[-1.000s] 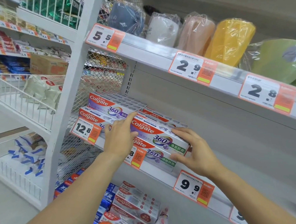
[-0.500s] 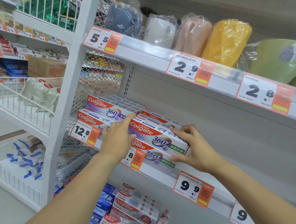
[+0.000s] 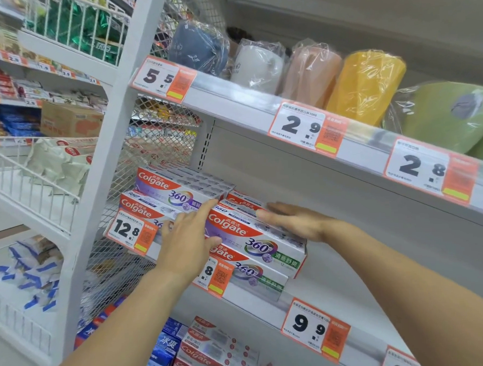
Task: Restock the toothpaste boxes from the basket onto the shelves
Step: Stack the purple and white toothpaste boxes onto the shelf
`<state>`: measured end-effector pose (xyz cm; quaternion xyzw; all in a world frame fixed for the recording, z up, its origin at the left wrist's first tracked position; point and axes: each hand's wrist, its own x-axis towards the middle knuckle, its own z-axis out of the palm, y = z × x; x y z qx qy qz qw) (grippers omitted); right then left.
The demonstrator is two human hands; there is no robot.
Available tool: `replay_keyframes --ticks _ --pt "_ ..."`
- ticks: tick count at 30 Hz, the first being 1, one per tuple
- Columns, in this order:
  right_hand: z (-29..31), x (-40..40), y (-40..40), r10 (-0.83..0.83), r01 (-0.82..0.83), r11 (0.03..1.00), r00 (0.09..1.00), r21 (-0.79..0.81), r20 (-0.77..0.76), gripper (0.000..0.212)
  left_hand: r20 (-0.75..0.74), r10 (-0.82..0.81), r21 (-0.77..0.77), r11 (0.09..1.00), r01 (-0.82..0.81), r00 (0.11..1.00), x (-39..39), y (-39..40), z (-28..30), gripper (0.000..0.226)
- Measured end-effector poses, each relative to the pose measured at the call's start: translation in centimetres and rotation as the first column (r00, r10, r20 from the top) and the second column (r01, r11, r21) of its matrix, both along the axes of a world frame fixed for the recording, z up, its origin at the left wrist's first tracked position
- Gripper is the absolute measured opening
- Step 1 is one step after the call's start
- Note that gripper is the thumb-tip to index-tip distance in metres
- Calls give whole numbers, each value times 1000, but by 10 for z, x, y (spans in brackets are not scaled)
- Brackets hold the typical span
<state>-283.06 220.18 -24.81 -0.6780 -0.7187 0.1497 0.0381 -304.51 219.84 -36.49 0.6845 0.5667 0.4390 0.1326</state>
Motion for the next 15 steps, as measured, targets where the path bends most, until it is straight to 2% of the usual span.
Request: replay_keyframes --ticks 3,6,9,12,14,15 --pt "-2 -7 -4 54 -54 998 999 -9 -2 100 -13 7 3 1000 -7 1000 0 -1 1 74" --pt "0 -5 -11 100 -102 994 994 50 39 82 -46 13 1 1000 -13 999 0 -2 1 74" --pt "2 -2 -13 100 -106 991 992 83 74 80 -63 21 2 1000 -21 998 0 -1 1 74" --pt "2 6 2 -22 34 997 985 66 -171 81 -68 26 3 1000 -26 997 0 -1 1 73" --pt "1 13 17 -130 143 989 955 29 -266 65 -58 24 0 1000 -24 998 0 0 0 73" --pt "1 18 24 -135 148 988 961 35 -243 51 -56 23 1 1000 -23 998 1 0 0 73"
